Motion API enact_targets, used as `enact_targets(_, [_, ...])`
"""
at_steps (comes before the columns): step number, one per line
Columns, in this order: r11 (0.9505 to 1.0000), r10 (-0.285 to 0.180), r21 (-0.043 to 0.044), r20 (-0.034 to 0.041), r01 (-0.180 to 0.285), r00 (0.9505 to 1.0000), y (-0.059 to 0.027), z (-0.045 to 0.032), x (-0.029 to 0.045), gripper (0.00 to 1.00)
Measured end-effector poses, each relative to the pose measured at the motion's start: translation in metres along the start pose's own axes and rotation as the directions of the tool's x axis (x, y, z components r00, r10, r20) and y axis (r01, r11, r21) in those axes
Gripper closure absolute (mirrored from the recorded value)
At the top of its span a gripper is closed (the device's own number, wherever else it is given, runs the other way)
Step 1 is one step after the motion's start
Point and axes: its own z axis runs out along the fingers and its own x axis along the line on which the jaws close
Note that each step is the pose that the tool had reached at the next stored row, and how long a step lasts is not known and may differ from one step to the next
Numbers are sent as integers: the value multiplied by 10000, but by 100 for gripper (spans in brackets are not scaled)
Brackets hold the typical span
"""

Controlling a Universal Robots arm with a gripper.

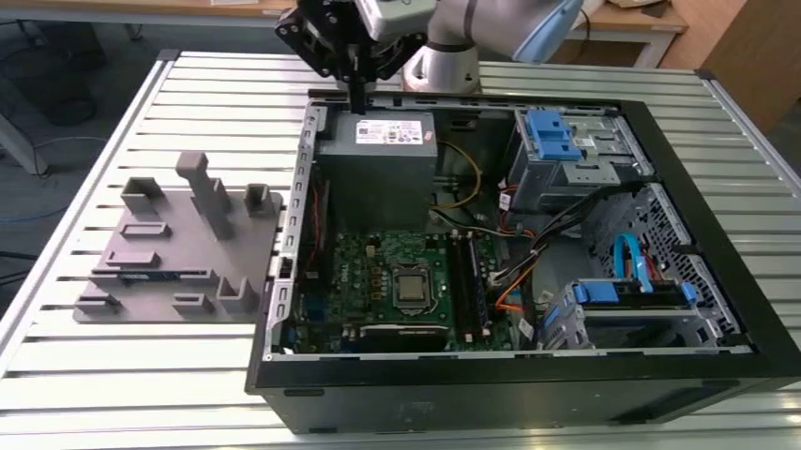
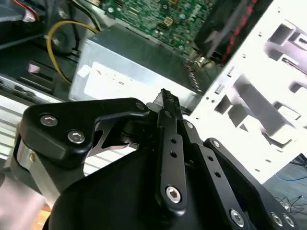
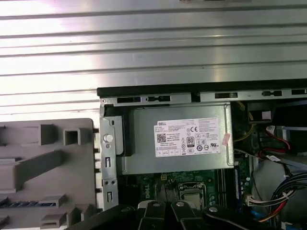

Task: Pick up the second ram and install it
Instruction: 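Reach for the second ram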

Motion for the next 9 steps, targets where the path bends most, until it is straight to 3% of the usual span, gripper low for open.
enact_targets(9, [10000,-1,-1,24,1,10000,-31,-10,356,89])
